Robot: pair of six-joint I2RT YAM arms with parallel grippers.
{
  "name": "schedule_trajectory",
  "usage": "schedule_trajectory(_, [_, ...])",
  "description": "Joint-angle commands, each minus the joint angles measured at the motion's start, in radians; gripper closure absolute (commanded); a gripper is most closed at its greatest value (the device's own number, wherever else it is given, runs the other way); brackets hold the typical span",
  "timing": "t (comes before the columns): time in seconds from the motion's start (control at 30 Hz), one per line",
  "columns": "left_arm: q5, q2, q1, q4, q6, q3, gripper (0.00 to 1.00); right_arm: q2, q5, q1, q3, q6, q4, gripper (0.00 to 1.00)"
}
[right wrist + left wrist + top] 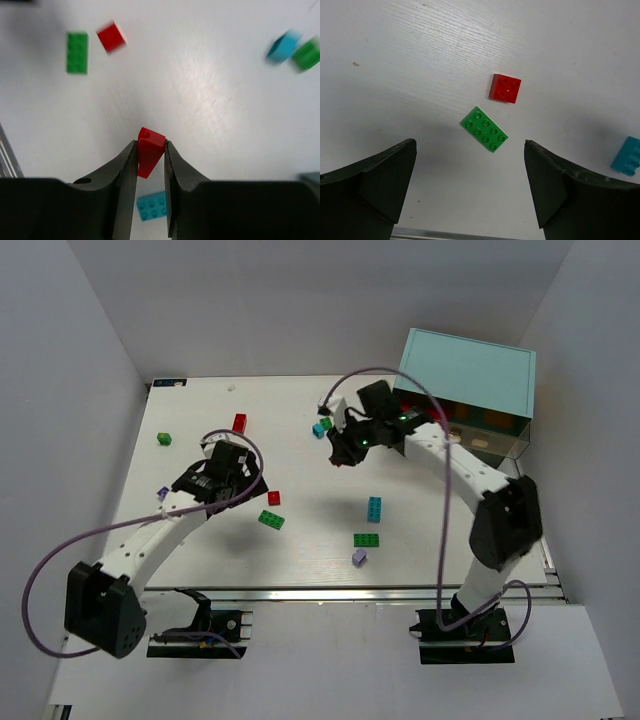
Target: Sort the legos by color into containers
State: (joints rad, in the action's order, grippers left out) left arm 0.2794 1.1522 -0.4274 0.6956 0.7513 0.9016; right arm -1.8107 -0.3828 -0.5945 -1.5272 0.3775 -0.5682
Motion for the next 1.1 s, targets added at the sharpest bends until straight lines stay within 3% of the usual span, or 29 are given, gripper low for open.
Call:
schedule_trajectory(0.0, [-0.014,0.078,0.001,-0.022,-0.087,0.078,0.02,0.169,-0.192,0.044,-0.063,0.135,0.054,1.00])
schedule_trajectory(0.17, [-0.034,0.217,0.001,-0.036,-0.148,0.131,0.02,0.195,-0.066,0.154,-0.166,0.038,0.036,1.00])
schedule_trajectory(0.43, [-0.083,0.299,0.001,-0.087,-0.202,0.154,0.02,0.182,0.054,0.363,-0.303,-0.014,-0.054,1.00])
schedule_trajectory(0.73, [-0.105,0.386,0.001,-0.093,-0.256,0.200,0.02,0.099,0.024,0.473,-0.360,0.066,-0.190,0.99])
schedule_trajectory(0.87, [-0.109,0.418,0.001,-0.093,-0.268,0.220,0.02,0.054,0.025,0.483,-0.367,0.086,-0.222,0.85])
schedule_trajectory(0.97, [-0.123,0.434,0.001,-0.096,-0.268,0.224,0.02,0.042,0.013,0.495,-0.369,0.095,-0.229,0.59])
schedule_trajectory(1.0, [-0.132,0.435,0.001,-0.096,-0.268,0.223,0.02,0.039,0.010,0.498,-0.370,0.100,-0.231,0.45])
schedule_trajectory(1.07, [-0.137,0.438,0.001,-0.107,-0.267,0.220,0.02,0.036,0.007,0.504,-0.373,0.100,-0.231,0.37])
